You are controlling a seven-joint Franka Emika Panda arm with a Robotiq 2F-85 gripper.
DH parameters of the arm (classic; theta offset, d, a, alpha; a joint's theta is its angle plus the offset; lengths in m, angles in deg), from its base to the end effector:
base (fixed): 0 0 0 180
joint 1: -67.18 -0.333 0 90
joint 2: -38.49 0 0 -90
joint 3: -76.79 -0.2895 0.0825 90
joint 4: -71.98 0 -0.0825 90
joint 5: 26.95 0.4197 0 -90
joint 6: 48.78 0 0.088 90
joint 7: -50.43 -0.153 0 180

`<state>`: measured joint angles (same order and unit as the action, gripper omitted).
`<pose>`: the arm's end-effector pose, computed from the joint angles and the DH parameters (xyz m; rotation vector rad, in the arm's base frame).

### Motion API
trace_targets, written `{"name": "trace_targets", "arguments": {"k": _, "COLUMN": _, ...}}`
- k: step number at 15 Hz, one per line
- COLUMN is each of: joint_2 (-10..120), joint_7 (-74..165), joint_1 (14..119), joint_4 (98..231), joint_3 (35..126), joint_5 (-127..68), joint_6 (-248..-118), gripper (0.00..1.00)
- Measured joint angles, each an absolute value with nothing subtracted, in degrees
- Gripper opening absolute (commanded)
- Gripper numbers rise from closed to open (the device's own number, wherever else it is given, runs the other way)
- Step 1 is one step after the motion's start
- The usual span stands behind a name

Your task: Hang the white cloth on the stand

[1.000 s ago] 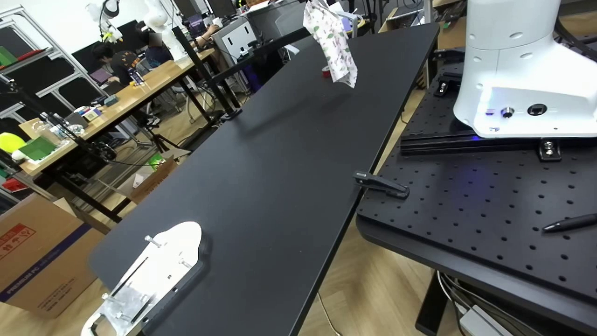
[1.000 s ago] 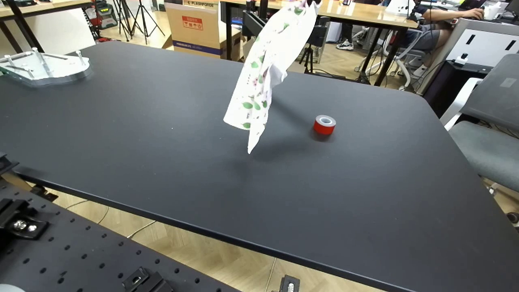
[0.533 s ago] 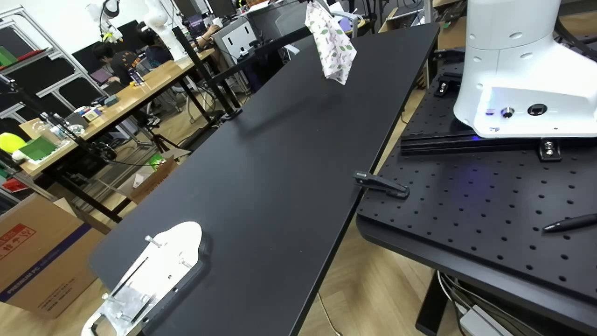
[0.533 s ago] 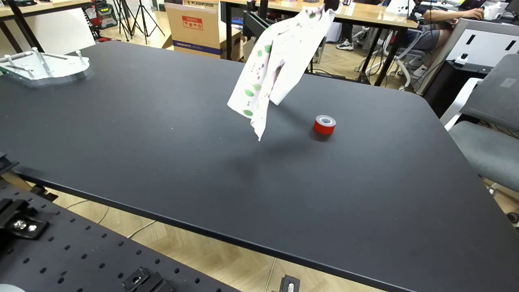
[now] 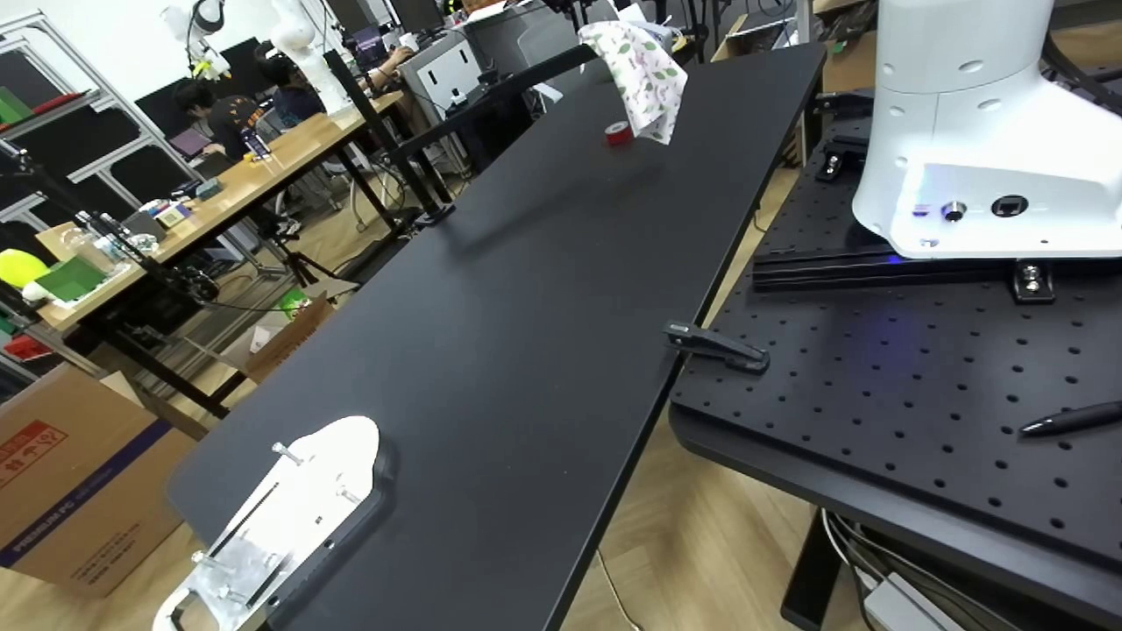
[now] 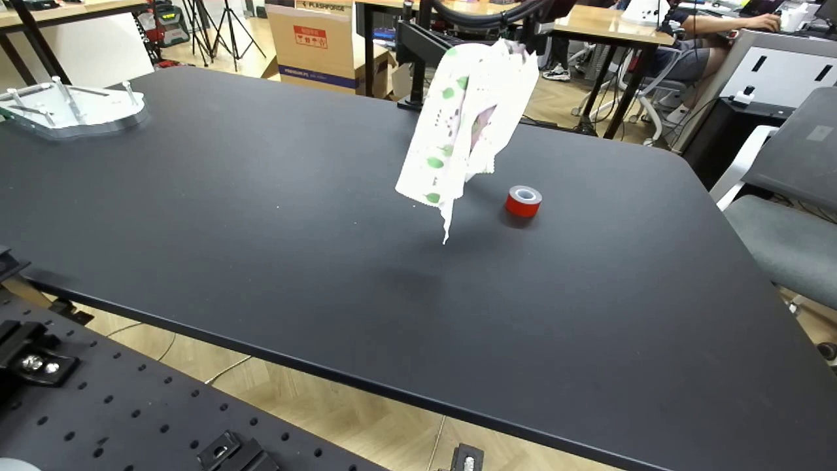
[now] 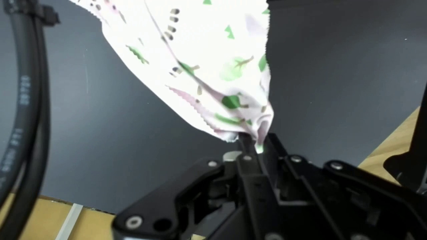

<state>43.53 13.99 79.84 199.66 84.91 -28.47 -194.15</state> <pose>0.5526 -0.2107 0.2605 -2.7565 1.4643 -0.3503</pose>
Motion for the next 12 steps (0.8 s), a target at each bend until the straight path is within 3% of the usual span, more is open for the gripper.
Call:
{"name": "trace_targets", "arguments": {"k": 7, "joint_2": 44.2, "joint_7": 14.2, "joint_1": 76.9, "joint_4": 196.5, "joint_3": 85.2, "joint_5": -28.4, "joint_6": -193.7, "gripper": 0.95}}
{"name": "trace_targets", "arguments": {"k": 12, "joint_2": 41.1, "joint_7": 13.8, "joint_1": 76.0, "joint_4": 195.5, "joint_3": 85.5, "joint_5": -31.0, "joint_6": -192.8, "gripper": 1.0}}
